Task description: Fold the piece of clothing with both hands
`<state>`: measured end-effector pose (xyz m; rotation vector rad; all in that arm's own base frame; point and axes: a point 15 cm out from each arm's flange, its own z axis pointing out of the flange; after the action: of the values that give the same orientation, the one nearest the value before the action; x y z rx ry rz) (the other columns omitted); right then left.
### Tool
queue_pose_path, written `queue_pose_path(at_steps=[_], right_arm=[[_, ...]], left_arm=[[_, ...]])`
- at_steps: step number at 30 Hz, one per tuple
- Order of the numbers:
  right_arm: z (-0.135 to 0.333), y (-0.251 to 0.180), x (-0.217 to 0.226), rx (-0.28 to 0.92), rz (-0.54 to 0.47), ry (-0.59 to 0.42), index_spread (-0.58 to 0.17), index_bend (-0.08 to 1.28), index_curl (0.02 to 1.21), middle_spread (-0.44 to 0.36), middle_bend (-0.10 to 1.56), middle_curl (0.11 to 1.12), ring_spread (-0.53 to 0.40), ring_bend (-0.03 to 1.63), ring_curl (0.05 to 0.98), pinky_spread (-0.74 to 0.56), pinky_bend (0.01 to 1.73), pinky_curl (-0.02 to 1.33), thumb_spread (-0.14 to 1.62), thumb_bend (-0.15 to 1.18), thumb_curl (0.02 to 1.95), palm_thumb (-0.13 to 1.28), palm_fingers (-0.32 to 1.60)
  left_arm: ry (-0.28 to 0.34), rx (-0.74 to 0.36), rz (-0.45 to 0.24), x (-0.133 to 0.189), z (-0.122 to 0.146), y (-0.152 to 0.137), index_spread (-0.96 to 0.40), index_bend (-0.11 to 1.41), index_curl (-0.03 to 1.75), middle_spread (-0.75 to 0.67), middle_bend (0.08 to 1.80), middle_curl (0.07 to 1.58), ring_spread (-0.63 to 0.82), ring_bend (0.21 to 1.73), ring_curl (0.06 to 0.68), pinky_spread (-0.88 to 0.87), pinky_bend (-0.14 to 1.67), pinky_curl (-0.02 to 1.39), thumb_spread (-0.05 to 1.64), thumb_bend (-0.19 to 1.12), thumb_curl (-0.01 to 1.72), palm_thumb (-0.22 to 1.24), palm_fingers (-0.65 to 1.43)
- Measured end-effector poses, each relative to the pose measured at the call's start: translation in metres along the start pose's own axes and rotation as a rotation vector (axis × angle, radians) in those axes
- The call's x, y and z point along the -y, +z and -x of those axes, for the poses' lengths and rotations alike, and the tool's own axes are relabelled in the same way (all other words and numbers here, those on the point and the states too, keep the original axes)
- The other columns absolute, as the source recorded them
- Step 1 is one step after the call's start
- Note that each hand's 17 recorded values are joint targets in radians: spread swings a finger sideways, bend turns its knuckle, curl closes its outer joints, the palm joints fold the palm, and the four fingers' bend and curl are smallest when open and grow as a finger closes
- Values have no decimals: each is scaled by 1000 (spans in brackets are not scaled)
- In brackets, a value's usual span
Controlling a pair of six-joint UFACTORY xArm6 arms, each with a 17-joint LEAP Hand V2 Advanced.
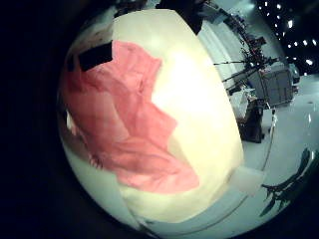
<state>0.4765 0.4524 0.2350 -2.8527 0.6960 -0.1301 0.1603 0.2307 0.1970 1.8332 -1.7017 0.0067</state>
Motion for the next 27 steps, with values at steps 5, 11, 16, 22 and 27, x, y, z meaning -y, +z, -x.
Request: queue_pose_path(at_steps=[5, 11, 16, 22, 27], right_arm=[[-30, -17, -7, -21, -20, 36, -383, 414, 642, -50, 718, 563, -155, 1003, 519, -81, 869, 507, 1430, -13, 394, 700, -58], [-63, -75, -15, -47, -85, 82, -450, 265, 497, 25, 443, 431, 58, 763, 402, 268, 842, 449, 1407, -15, 341, 655, -63], [-81, -118, -39, -41, -86, 138, -459, 261, 452, 18, 391, 396, 117, 643, 343, 364, 672, 375, 1394, -15, 313, 632, -8], [-64, -173, -103, 48, 37, 208, -441, 252, 419, 29, 355, 371, 156, 509, 287, 395, 503, 305, 1390, -10, 287, 616, 31], [-65, -221, -177, 86, 133, 316, -428, 221, 397, 51, 308, 353, 176, 434, 263, 383, 415, 284, 1398, -8, 274, 615, 28]], left_arm=[[-3, 10, -1, -2, 0, 0, 55, 157, 278, 408, 164, 198, 586, 339, 237, 544, 227, 319, 1161, -19, 332, 386, -66], [13, 25, 16, 6, -11, 1, 55, 158, 278, 408, 165, 199, 586, 335, 235, 544, 227, 319, 1163, -19, 330, 389, -67], [34, 52, 5, 13, -24, -7, 55, 157, 278, 408, 164, 199, 587, 334, 234, 544, 226, 320, 1164, -19, 329, 390, -66], [61, 87, -1, 9, -56, -14, 55, 157, 278, 408, 164, 198, 587, 334, 233, 544, 226, 320, 1164, -19, 328, 390, -66], [116, 126, -17, 5, -103, -19, 55, 155, 277, 408, 166, 199, 586, 336, 233, 544, 226, 320, 1163, -20, 329, 384, -63]])
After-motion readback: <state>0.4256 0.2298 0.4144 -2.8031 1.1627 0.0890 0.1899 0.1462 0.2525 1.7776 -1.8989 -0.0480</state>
